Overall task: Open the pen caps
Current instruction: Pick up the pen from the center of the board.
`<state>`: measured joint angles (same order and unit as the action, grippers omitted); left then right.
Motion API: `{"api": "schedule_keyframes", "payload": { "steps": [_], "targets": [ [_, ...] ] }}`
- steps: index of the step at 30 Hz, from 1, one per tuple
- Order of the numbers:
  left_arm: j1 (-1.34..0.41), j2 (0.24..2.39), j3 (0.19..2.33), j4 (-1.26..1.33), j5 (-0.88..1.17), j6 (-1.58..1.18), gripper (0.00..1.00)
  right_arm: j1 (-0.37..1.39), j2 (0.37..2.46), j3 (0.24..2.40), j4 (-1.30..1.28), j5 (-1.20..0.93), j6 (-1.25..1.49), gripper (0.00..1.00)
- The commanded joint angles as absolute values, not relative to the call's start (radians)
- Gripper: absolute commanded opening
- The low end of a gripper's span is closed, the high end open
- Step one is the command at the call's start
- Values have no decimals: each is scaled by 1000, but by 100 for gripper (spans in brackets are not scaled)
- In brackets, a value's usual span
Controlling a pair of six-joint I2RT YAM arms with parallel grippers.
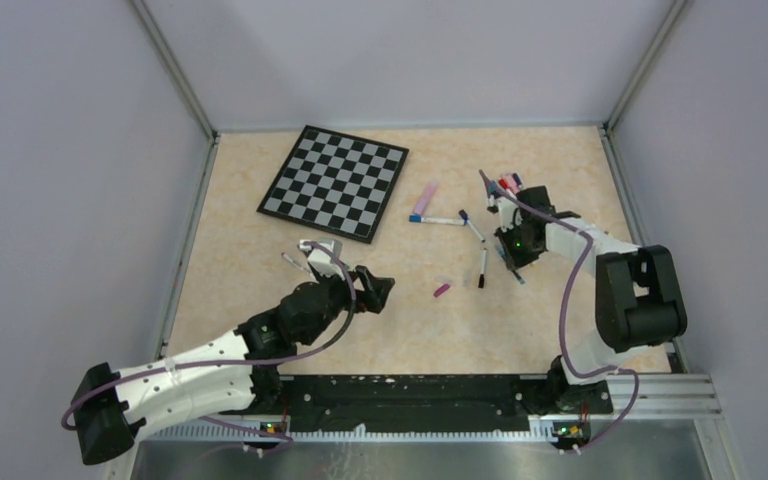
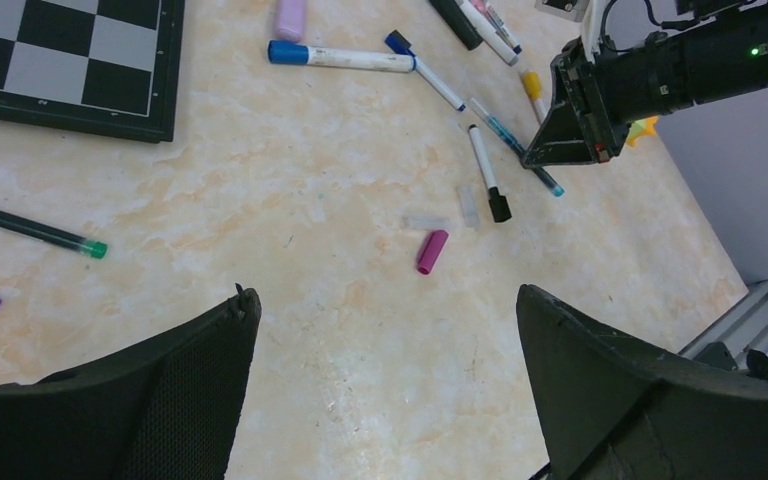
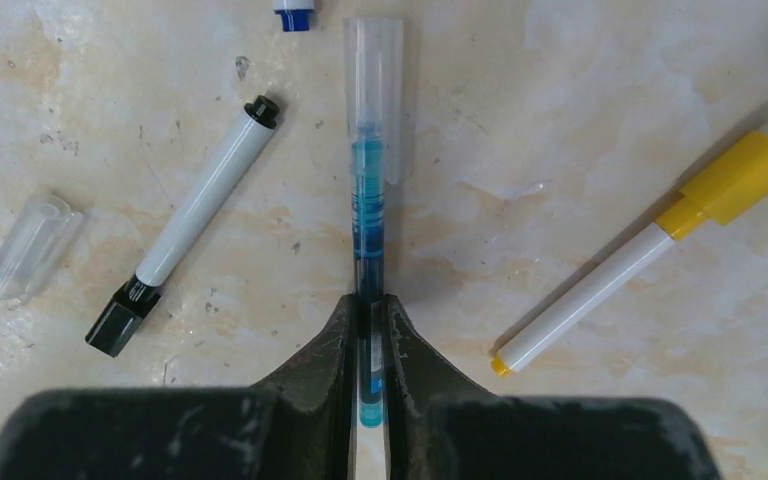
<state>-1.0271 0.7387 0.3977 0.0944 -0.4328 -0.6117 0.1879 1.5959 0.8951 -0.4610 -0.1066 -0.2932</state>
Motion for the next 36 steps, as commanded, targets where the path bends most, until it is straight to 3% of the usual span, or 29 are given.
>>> {"api": "schedule_keyframes", "payload": {
  "steps": [1, 11, 15, 20, 24, 36],
  "targets": [
    [-1025, 753, 379, 228, -375, -621, 99, 140, 1508, 873, -446, -183, -277, 0],
    [-1022, 880, 333, 575, -206, -730, 99, 43, 1300, 829, -472, -551, -347, 0],
    [-1014, 987, 345, 778, -145, -818, 99, 40, 1258, 822, -498, -738, -378, 0],
    [-1009, 1156, 432, 851, -164, -919, 99, 40, 1225, 817, -522, -881, -409, 0],
    [-1006, 1265, 544, 799, -249, -998, 99, 40, 1206, 809, -529, -950, -417, 0],
    [-1005, 1516, 966, 222, -371, -1158, 94, 55, 1185, 802, -536, -1018, -423, 0]
  ]
}}
